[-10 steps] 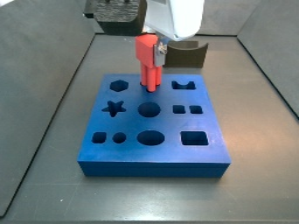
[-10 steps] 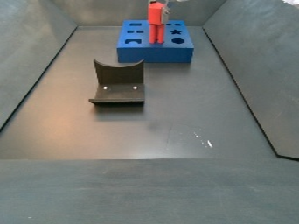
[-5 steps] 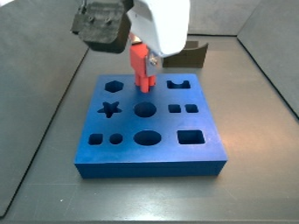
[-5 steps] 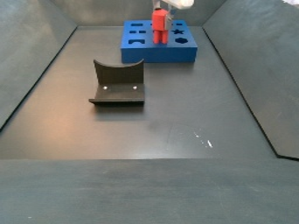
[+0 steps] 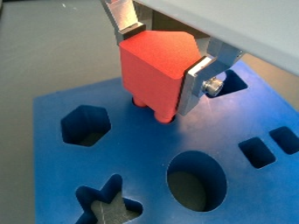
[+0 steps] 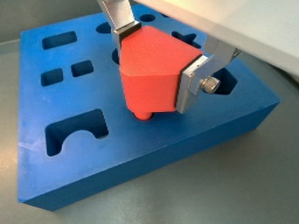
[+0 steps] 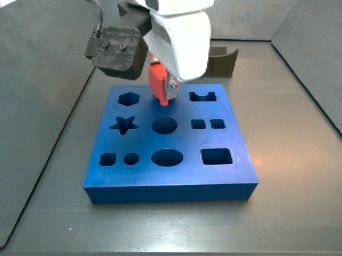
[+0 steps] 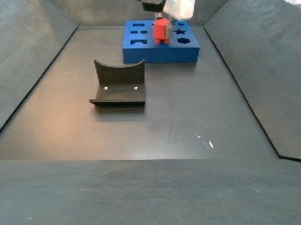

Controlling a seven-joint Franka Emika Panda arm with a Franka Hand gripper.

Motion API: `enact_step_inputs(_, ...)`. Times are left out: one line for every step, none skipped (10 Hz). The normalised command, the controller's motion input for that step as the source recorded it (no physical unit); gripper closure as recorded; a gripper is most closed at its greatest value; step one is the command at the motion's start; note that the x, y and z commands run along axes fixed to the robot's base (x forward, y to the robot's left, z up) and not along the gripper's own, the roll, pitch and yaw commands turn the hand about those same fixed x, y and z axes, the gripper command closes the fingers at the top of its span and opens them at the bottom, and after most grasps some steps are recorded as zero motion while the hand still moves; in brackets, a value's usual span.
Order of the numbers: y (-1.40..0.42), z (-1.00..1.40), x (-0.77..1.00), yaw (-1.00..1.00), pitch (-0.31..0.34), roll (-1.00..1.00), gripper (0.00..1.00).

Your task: Insert the 3 prong object.

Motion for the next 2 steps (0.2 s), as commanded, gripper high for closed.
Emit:
enact_step_inputs(0.0, -0.13, 0.0, 0.0, -0.137, 0.0, 1.0)
enact_step_inputs(0.0, 0.0, 0.0, 0.0, 0.0, 0.0, 1.0)
